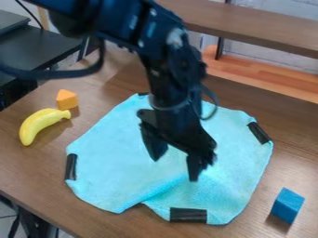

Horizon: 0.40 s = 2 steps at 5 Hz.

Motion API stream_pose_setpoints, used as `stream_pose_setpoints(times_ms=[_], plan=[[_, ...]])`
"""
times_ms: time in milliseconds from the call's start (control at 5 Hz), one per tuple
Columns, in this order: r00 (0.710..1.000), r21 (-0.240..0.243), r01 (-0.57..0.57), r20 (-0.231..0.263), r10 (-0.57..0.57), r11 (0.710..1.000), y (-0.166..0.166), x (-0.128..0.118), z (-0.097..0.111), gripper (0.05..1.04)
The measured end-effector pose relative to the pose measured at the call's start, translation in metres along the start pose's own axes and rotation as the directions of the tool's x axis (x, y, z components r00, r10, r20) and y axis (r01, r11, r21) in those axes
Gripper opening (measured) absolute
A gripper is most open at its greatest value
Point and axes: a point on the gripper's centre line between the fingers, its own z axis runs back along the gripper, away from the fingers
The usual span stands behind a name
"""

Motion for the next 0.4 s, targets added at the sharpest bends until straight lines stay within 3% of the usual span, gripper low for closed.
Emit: stream_pose_setpoints(times_ms=[200, 400], plan=[[0.987, 0.068, 0.16, -0.028, -0.159, 0.985, -0.009, -0.003, -0.02, 1.0], [0.937, 0.168, 0.35, -0.044, -0.347, 0.922, -0.027, -0.003, -0.034, 1.0]])
